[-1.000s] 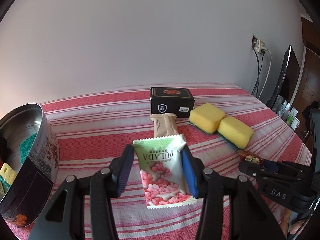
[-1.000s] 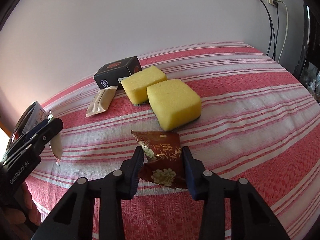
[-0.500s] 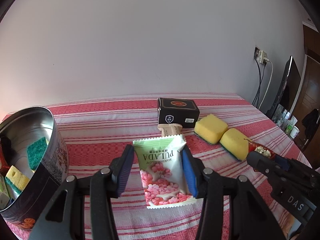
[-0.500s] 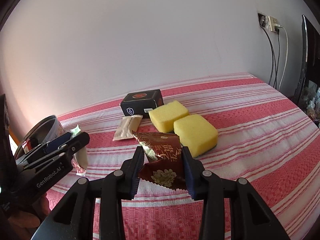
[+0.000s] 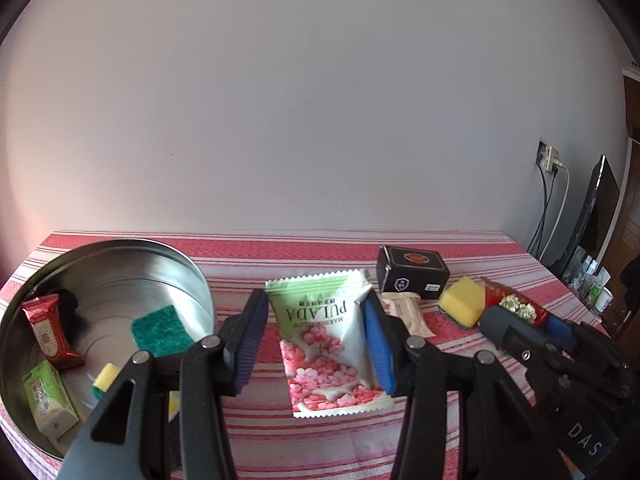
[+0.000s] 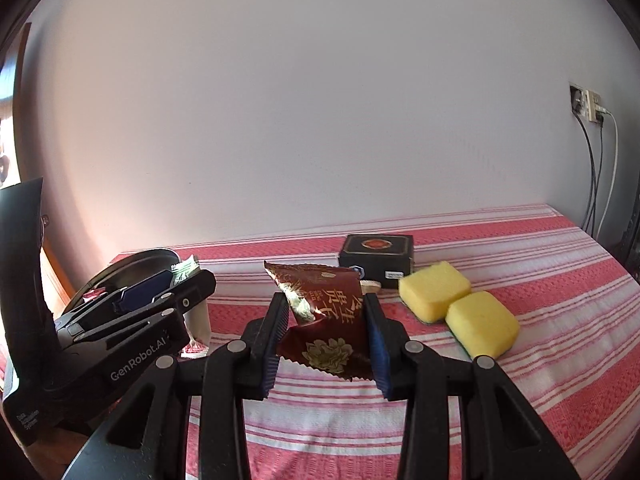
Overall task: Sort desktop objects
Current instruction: 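Carry both packs over the silver tin and open both tools to release them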
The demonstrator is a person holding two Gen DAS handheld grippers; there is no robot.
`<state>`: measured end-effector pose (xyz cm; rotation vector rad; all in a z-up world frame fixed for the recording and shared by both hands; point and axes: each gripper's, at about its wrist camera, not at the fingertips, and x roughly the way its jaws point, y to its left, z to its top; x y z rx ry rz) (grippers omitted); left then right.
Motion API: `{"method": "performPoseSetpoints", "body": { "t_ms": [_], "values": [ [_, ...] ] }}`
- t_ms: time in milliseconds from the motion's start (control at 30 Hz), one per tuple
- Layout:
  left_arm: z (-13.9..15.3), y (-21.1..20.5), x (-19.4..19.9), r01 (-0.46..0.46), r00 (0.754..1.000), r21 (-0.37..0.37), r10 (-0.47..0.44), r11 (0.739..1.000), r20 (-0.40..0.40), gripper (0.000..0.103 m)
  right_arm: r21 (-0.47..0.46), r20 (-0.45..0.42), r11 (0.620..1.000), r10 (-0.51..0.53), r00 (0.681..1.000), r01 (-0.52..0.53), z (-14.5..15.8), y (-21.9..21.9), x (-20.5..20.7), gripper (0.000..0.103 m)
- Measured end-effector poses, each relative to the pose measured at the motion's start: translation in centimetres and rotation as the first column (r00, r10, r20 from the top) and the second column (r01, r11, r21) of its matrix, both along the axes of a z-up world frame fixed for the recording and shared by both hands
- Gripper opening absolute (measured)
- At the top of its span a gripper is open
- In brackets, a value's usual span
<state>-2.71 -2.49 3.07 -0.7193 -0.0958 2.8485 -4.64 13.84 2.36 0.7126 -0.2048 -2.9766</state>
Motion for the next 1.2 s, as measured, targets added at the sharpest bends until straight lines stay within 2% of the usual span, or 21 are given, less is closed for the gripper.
{"method": "performPoseSetpoints", "body": {
  "t_ms": [200, 367, 567, 700, 867, 933, 1200],
  "values": [
    [2.0, -5.3, -0.6, -0.125, 0.991, -0.022, 0.124, 0.992, -0.059, 0.048, 0.006, -0.042, 0.996, 0.087, 0.995, -0.087, 1.3, -4.6, -1.5, 0.041],
    [2.4, -9.7, -1.6, -0.228, 0.972, 0.000, 0.227, 0.974, -0.056, 0.048, 0.010, -0.078, 0.990, 0.139, 0.987, -0.139, 1.9, -8.2, -2.3, 0.041],
    [1.2, -14.5, -1.6, -0.365, 0.931, 0.029, 0.365, 0.931, -0.023, 0.048, 0.018, -0.126, 0.982, 0.188, 0.974, -0.187, 2.3, -12.6, -3.7, 0.041],
    [0.3, -16.5, -1.4, -0.447, 0.894, 0.000, 0.447, 0.894, 0.000, 0.048, 0.051, -0.157, 0.976, 0.219, 0.963, -0.214, 2.5, -15.6, -4.9, 0.041],
    [-0.6, -18.9, -2.1, -0.500, 0.864, -0.008, 0.500, 0.866, 0.054, 0.048, 0.102, -0.179, 0.961, 0.271, 0.946, -0.256, 2.3, -19.1, -6.4, 0.041],
    [-0.8, -19.3, -2.1, -0.509, 0.858, -0.010, 0.509, 0.861, 0.069, 0.048, 0.129, -0.184, 0.959, 0.273, 0.944, -0.252, 2.0, -20.2, -7.0, 0.041],
    [-1.5, -19.1, -2.7, -0.526, 0.842, -0.078, 0.532, 0.847, 0.087, 0.048, 0.119, -0.146, 0.955, 0.286, 0.947, -0.271, 1.0, -22.2, -9.3, 0.041]
  ]
}}
